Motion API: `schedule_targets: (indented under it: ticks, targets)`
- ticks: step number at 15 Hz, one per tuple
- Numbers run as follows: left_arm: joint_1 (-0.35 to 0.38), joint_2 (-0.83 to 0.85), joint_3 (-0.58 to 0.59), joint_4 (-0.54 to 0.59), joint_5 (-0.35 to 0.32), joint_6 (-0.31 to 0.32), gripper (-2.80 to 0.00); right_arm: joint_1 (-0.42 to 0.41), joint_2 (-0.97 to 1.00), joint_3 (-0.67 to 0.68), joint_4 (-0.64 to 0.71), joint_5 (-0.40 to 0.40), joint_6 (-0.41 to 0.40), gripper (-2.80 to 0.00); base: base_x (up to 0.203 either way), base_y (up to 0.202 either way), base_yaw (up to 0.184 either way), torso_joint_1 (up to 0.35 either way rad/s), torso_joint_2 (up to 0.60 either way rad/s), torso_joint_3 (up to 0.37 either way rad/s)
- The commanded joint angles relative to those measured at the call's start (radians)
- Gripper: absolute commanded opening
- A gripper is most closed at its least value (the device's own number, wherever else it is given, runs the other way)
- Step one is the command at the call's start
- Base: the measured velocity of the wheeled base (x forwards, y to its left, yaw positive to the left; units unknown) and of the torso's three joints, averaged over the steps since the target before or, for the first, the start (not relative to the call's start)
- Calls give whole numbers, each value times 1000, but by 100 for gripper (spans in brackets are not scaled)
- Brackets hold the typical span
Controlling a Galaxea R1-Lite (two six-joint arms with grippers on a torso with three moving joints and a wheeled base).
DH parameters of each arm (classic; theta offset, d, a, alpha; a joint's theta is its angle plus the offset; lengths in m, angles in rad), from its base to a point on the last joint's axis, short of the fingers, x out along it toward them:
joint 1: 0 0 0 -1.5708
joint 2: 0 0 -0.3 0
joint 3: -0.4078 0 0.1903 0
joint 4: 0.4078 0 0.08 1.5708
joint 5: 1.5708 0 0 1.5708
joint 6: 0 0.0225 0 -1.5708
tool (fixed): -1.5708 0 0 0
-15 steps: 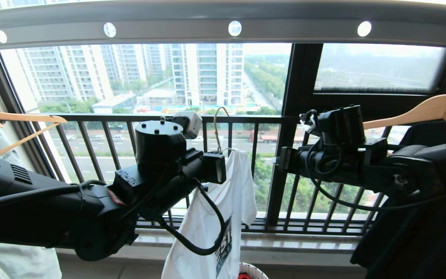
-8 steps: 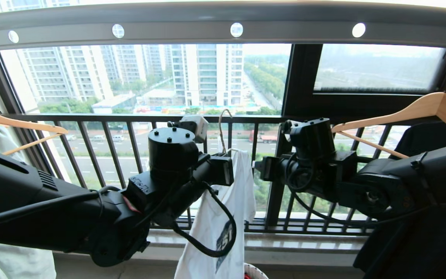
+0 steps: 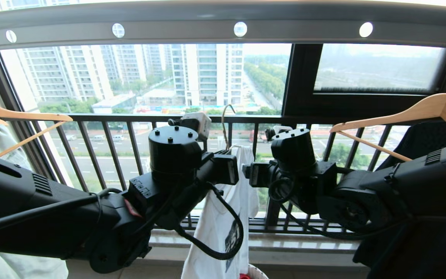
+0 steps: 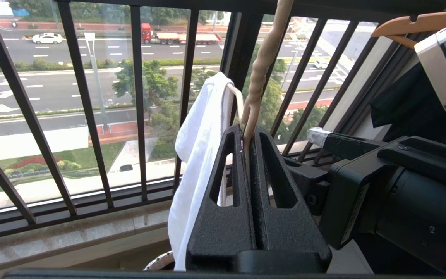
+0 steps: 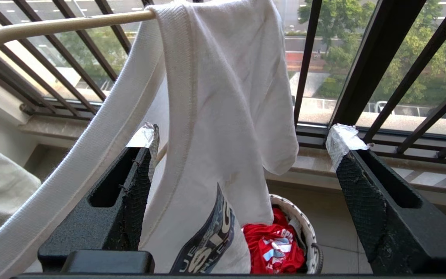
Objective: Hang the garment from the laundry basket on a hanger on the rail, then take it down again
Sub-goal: Take the clothes off the clothes rack
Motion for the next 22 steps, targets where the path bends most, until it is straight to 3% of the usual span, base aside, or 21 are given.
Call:
schedule_targets:
  ticks: [1,4,12,19,20,22]
  targets:
    - [0,-7,0,-4,1,-2,-280,15,18,0,-30,-8,2,0,0,0,0,0,0,0]
    - [-2,-8,0,-4,0,-4,-280,24,68,0,-129,-46,-30,0,0,0,0,0,0,0]
    - [-11,-32,2,-4,0,-4,-280,8,81,-5,-139,-65,-47,0,0,0,0,0,0,0]
    - [-9,-43,5,-3,0,-4,-280,-57,101,-22,-157,-66,-61,0,0,0,0,0,0,0]
    - [-11,-43,5,-3,0,-4,-280,-61,101,-22,-157,-67,-62,-280,0,0,0,0,0,0]
    - [-11,-41,5,-3,0,-4,-280,-68,101,-26,-163,-66,-61,-280,0,0,0,0,0,0]
